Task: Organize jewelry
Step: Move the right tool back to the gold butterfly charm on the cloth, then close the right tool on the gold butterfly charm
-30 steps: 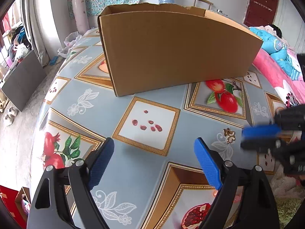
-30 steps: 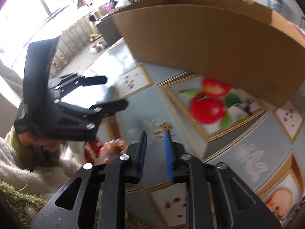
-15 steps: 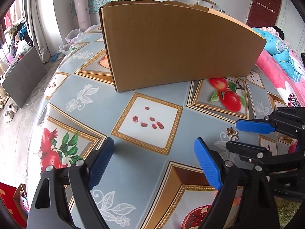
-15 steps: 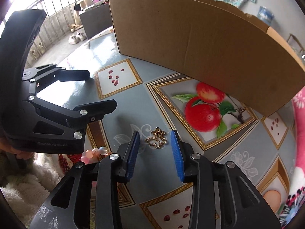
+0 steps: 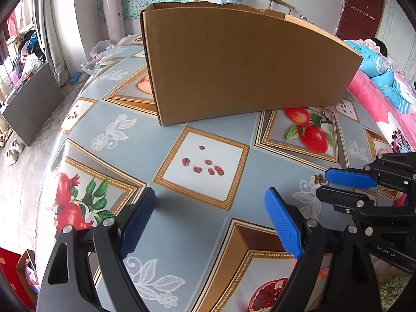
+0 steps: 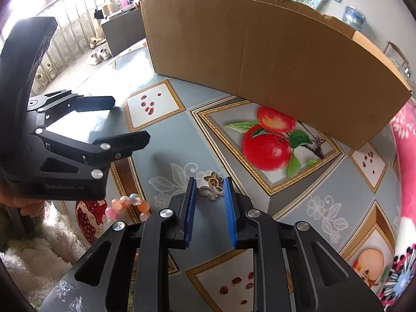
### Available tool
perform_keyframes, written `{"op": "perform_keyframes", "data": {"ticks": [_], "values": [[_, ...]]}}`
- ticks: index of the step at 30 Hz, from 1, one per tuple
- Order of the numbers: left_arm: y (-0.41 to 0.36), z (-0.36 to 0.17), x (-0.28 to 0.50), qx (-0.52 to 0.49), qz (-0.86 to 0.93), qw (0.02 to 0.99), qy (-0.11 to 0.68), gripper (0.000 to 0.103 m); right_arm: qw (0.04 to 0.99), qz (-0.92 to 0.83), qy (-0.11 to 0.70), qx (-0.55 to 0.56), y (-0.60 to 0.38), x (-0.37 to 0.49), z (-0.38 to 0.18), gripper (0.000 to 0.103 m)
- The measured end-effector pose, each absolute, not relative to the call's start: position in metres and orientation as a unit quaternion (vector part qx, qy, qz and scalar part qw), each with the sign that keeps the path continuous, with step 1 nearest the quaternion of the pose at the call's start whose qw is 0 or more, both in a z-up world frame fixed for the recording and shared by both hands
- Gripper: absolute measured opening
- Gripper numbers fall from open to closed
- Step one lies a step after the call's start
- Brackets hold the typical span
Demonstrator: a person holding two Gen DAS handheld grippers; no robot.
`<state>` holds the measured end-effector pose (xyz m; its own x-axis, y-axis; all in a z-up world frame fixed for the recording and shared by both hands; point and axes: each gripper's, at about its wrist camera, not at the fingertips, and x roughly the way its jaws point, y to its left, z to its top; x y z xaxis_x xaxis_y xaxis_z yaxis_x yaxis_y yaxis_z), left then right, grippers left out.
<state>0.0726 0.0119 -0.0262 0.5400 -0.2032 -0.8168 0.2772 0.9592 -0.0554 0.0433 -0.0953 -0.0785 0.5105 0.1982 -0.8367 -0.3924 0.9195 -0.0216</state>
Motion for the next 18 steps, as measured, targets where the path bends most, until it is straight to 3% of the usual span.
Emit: {"op": "perform_keyframes", "data": {"ticks": [18], "values": [[-0.023, -0.013, 0.063, 0.062, -0.197, 0.880, 0.428, 0.084, 0.874, 0.157, 0.454, -0.072, -0.144, 0.029, -0.067, 0.019]]}}
